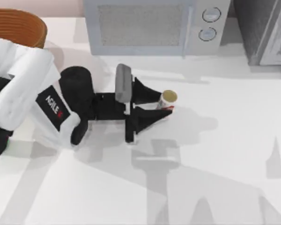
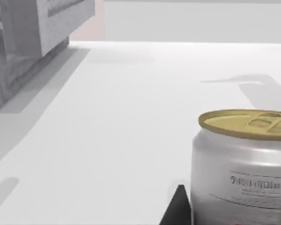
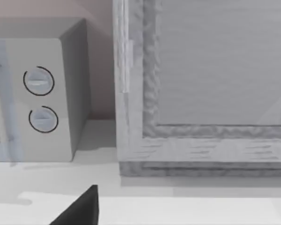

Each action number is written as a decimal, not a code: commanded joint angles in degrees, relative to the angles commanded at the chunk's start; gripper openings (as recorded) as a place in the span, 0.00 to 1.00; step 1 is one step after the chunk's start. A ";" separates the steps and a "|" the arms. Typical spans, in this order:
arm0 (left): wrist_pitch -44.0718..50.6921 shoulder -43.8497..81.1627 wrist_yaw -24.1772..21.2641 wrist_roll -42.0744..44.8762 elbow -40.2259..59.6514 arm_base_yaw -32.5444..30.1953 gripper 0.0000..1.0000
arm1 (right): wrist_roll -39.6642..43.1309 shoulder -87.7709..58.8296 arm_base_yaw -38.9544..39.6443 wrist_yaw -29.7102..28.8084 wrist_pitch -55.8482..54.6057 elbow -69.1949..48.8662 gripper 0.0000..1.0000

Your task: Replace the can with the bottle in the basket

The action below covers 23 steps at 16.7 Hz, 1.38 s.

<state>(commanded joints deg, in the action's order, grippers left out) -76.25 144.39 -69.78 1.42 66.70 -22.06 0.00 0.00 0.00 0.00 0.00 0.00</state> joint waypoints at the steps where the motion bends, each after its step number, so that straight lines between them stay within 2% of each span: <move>1: -0.52 0.93 -0.48 0.03 0.46 -0.17 0.00 | 0.00 0.00 0.00 0.00 0.00 0.00 1.00; 7: -0.77 1.38 -0.72 0.05 0.68 -0.26 0.00 | 0.00 0.00 0.00 0.00 0.00 0.00 1.00; 20: -0.77 1.38 -0.72 0.05 0.68 -0.26 0.98 | 0.00 0.00 0.00 0.00 0.00 0.00 1.00; 23: -0.77 1.38 -0.72 0.05 0.68 -0.26 1.00 | 0.00 0.00 0.00 0.00 0.00 0.00 1.00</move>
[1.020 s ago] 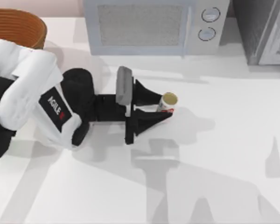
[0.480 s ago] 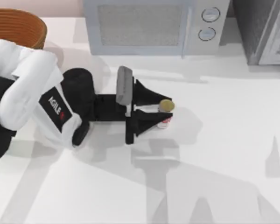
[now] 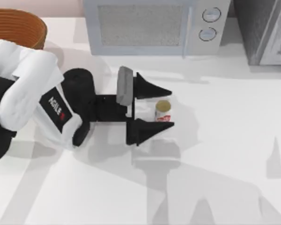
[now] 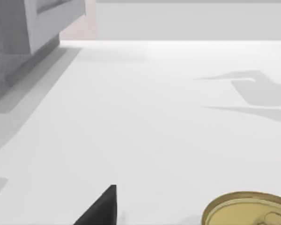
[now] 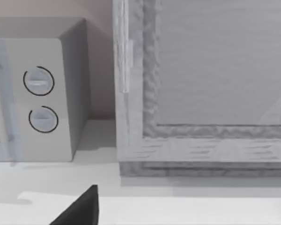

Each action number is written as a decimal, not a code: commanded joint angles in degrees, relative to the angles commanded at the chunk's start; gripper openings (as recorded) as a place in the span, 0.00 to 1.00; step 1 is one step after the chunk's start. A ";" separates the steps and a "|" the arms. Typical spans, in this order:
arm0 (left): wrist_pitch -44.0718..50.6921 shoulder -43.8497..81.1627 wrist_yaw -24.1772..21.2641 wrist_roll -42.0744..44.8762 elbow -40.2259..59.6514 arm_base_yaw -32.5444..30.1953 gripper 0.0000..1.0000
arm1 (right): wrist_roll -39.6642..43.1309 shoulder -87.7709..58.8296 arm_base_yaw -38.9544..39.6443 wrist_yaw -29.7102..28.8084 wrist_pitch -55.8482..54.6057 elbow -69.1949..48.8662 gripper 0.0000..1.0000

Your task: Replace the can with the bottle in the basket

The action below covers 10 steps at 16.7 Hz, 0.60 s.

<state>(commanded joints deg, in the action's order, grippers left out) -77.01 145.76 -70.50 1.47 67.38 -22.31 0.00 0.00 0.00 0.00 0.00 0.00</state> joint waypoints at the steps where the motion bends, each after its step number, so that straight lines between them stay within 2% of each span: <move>1: 0.00 0.00 0.00 0.00 0.00 0.00 1.00 | 0.00 0.00 0.00 0.00 0.00 0.00 1.00; 7: 0.01 0.00 0.01 0.00 -0.02 0.20 1.00 | 0.00 0.00 0.00 0.00 0.00 0.00 1.00; 10: 3.06 -3.52 2.76 -0.26 -2.33 1.82 1.00 | 0.00 0.00 0.00 0.00 0.00 0.00 1.00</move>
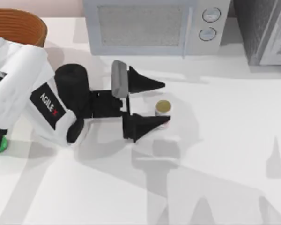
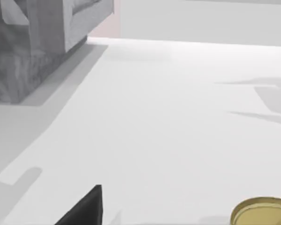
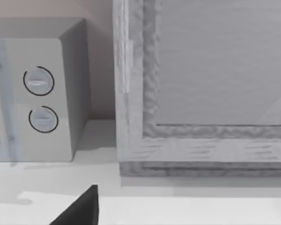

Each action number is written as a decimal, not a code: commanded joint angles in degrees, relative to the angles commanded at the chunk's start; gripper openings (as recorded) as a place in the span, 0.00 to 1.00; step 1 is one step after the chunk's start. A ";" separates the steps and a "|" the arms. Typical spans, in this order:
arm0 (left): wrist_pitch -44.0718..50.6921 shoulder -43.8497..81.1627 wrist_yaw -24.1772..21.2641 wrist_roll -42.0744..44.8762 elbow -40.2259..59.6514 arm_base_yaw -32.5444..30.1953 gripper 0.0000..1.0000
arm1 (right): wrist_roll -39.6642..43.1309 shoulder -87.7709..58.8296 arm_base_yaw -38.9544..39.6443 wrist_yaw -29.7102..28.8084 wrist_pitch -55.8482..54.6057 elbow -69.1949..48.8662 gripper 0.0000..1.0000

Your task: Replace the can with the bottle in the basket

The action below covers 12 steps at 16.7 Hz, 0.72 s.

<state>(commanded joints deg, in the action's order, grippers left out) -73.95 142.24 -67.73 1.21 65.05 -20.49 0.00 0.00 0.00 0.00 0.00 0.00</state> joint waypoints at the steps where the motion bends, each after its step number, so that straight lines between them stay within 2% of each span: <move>1: 1.91 -2.39 1.71 -0.08 -1.46 0.94 1.00 | 0.00 0.00 0.00 0.00 0.00 0.00 1.00; 6: 15.91 -23.24 14.19 0.01 -12.51 6.81 1.00 | 0.00 0.00 0.00 0.00 0.00 0.00 1.00; 12: 37.56 -66.44 33.53 0.29 -30.52 13.79 1.00 | 0.00 0.00 0.00 0.00 0.00 0.00 1.00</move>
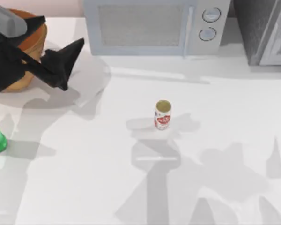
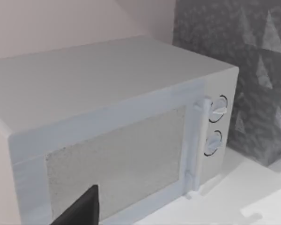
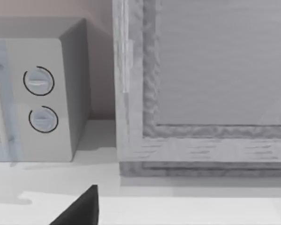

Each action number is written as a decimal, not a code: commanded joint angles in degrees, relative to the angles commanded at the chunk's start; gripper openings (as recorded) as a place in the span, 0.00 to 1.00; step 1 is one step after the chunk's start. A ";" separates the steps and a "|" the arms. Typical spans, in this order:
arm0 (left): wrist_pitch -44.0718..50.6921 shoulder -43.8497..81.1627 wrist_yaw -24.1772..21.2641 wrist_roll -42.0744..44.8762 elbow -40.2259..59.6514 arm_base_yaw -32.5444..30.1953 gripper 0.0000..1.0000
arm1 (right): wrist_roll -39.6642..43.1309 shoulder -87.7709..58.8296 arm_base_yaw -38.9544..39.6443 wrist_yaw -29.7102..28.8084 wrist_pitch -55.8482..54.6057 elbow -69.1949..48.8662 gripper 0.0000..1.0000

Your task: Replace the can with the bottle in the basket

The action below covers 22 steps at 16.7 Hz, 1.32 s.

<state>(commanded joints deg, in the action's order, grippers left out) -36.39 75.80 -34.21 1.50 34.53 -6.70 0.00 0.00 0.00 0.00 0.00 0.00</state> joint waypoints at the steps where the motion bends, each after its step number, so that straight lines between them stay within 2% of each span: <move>1: 3.64 -8.18 3.30 -0.02 -3.16 0.98 1.00 | 0.00 0.00 0.00 0.00 0.00 0.00 1.00; 7: 23.12 -50.66 21.38 -0.64 -21.13 5.23 1.00 | 0.00 0.00 0.00 0.00 0.00 0.00 1.00; 12: 33.60 -70.65 31.43 -1.30 -31.62 6.57 1.00 | 0.00 0.00 0.00 0.00 0.00 0.00 1.00; 15: 36.19 -75.41 34.00 -1.48 -34.31 6.70 1.00 | 0.00 0.00 0.00 0.00 0.00 0.00 1.00; 22: 35.83 -74.95 34.12 -1.45 -34.48 6.78 1.00 | 0.00 0.00 0.00 0.00 0.00 0.00 1.00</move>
<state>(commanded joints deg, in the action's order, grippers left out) -0.56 0.85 -0.09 0.05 0.04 0.07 0.00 0.00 0.00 0.00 0.00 0.00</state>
